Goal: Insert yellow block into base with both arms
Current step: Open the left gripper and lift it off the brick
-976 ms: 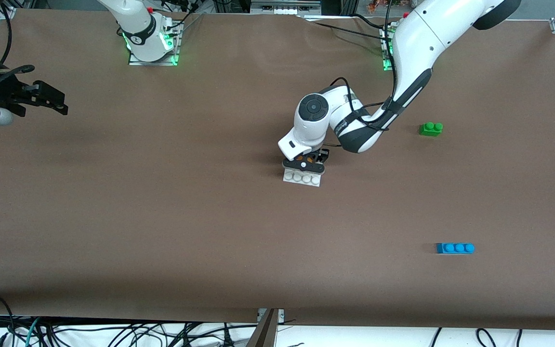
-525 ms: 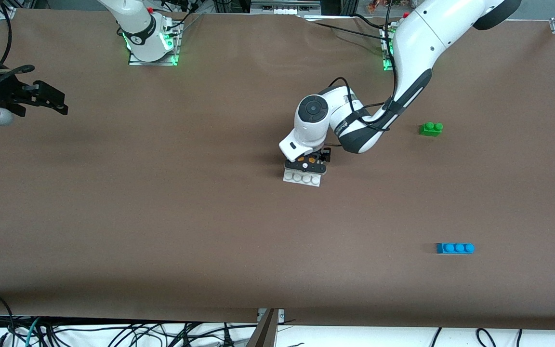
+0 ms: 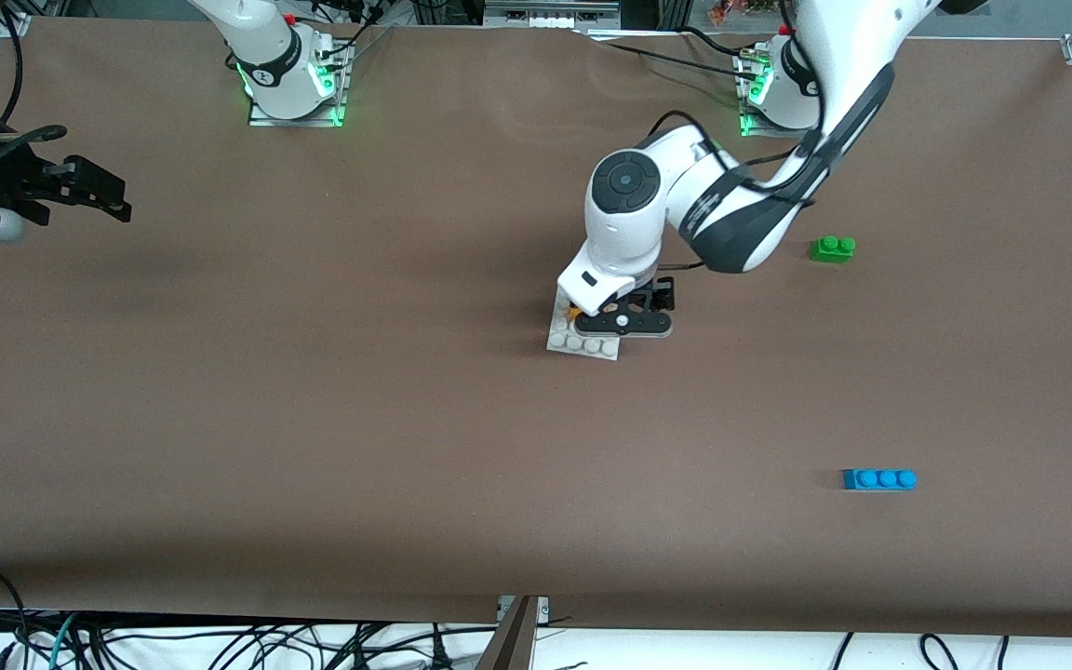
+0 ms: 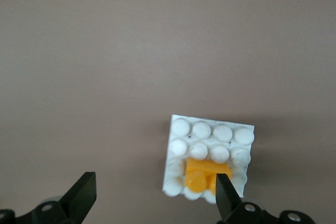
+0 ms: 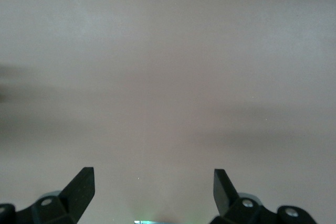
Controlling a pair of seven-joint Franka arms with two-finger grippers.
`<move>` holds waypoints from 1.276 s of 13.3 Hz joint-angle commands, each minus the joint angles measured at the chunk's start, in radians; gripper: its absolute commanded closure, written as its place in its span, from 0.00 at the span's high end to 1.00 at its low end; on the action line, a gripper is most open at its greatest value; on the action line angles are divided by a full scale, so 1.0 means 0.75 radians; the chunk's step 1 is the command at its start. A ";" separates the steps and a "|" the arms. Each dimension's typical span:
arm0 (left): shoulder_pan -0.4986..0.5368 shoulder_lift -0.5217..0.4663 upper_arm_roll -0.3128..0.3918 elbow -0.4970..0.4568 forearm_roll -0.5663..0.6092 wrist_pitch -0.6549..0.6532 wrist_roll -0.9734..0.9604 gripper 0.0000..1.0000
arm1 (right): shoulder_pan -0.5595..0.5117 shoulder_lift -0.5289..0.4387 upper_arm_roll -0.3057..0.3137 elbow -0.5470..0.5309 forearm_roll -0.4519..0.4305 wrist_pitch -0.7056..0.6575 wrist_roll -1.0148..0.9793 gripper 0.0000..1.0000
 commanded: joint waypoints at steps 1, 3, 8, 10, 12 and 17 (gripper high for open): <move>0.009 0.006 -0.012 0.204 -0.094 -0.213 0.154 1.00 | 0.000 0.002 -0.001 0.030 0.020 -0.024 -0.007 1.00; 0.043 -0.016 -0.010 0.308 -0.123 -0.338 0.257 1.00 | 0.000 0.002 -0.001 0.032 0.022 -0.022 -0.007 1.00; 0.278 -0.159 -0.004 0.347 -0.302 -0.419 0.614 1.00 | 0.000 0.002 -0.001 0.030 0.022 -0.024 -0.007 1.00; 0.358 -0.200 0.002 0.349 -0.329 -0.471 0.690 1.00 | 0.000 0.004 -0.001 0.030 0.020 -0.026 -0.007 1.00; 0.304 -0.325 0.179 0.321 -0.364 -0.476 0.860 1.00 | 0.000 0.002 -0.001 0.030 0.020 -0.024 -0.007 1.00; 0.029 -0.535 0.789 0.111 -0.710 -0.474 1.151 1.00 | 0.000 0.002 -0.001 0.030 0.020 -0.024 -0.013 1.00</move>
